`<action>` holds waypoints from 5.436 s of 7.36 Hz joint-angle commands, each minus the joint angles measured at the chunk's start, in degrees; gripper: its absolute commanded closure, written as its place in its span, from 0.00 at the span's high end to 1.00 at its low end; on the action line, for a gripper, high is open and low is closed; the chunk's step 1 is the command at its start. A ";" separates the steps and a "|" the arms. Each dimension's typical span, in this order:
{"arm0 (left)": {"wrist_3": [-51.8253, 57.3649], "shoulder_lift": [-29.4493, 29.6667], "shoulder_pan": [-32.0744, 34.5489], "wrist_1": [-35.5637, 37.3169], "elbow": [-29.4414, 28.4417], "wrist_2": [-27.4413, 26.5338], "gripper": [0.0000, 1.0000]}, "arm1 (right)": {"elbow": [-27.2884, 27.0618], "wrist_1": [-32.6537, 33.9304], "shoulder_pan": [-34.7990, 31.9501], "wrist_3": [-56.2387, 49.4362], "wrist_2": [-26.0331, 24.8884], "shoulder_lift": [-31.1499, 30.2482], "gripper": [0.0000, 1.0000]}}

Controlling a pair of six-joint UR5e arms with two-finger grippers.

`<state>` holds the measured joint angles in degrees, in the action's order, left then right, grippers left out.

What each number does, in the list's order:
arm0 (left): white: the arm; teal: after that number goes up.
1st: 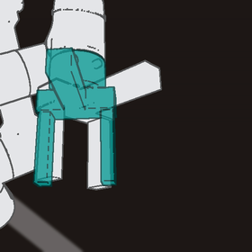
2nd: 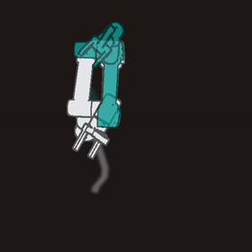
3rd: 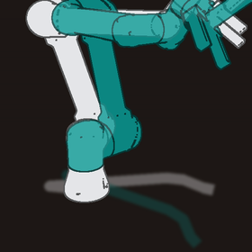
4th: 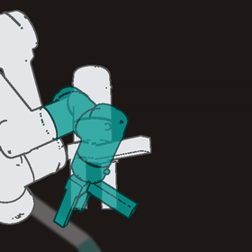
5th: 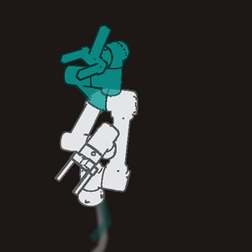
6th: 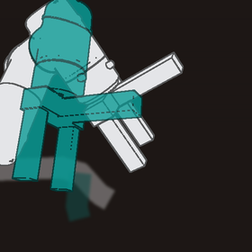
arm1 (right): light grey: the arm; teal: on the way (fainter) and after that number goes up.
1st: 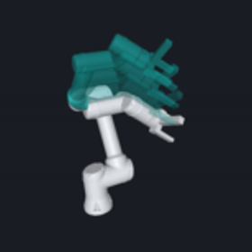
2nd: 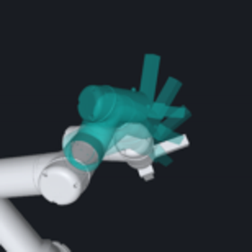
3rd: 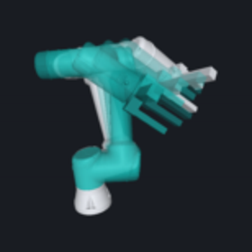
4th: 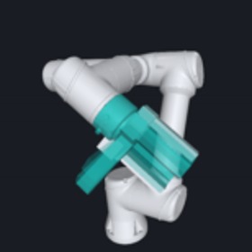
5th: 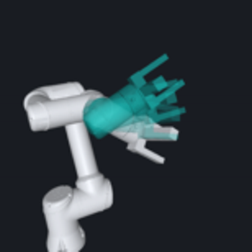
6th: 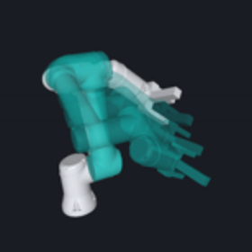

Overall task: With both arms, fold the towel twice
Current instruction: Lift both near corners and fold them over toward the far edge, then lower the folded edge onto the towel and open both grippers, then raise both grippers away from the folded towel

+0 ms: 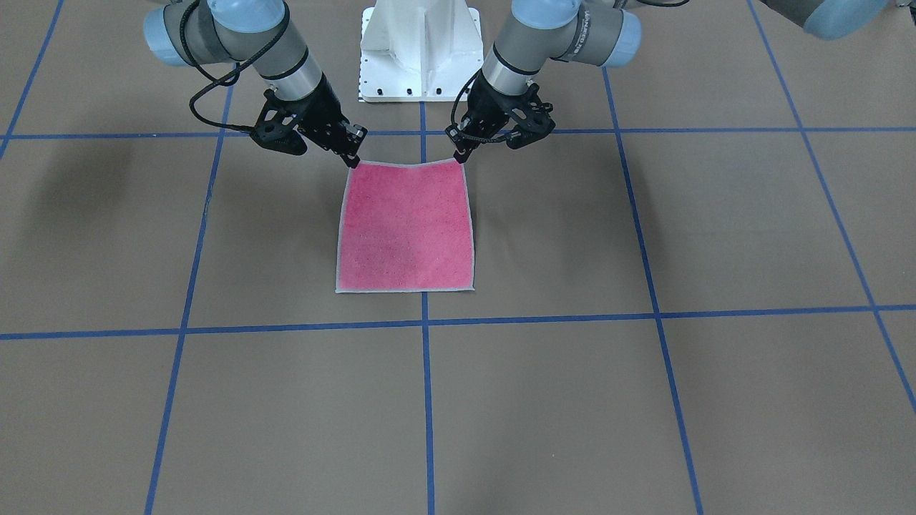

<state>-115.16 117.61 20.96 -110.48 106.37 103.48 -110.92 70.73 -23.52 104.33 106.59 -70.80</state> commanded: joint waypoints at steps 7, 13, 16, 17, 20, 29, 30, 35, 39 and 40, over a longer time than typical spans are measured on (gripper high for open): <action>0.73 3.84 6.01 -0.79 -6.68 0.06 0.00 | 7.21 0.11 -8.02 0.00 5.20 5.15 0.00; 0.81 6.84 8.83 -4.22 -14.34 0.14 0.00 | 13.00 -0.16 -9.70 -0.18 5.47 7.86 0.00; 1.78 7.72 9.53 -4.13 -15.22 0.14 0.00 | 15.20 -0.25 -10.57 -0.53 5.47 8.74 0.00; 1.78 8.77 9.71 -4.13 -16.44 0.14 0.00 | 16.08 -0.25 -10.66 -0.53 5.47 9.45 0.00; 1.87 9.39 9.97 -4.22 -18.21 0.14 0.00 | 17.14 -0.33 -10.75 -0.70 5.47 9.89 0.00; 2.66 10.53 10.94 -6.24 -21.29 0.14 0.00 | 19.69 -0.51 -11.28 -0.88 5.38 11.30 0.00; 2.66 10.53 10.94 -6.24 -21.46 0.14 0.00 | 19.69 -0.51 -11.37 -0.88 5.38 11.39 0.00; 2.57 10.53 11.29 -7.82 -22.43 0.06 0.52 | 21.53 -2.52 -11.54 -0.88 5.12 11.39 1.00; 2.31 11.24 12.70 -8.00 -22.43 0.14 0.77 | 20.75 -2.88 -12.60 -0.18 5.38 11.48 1.00; 2.40 11.67 13.14 -8.00 -22.26 0.49 0.77 | 19.70 -4.10 -12.69 0.26 5.29 10.87 1.00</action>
<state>-112.78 128.89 33.64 -118.44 83.98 103.71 -90.19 67.66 -36.06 104.08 111.94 -59.48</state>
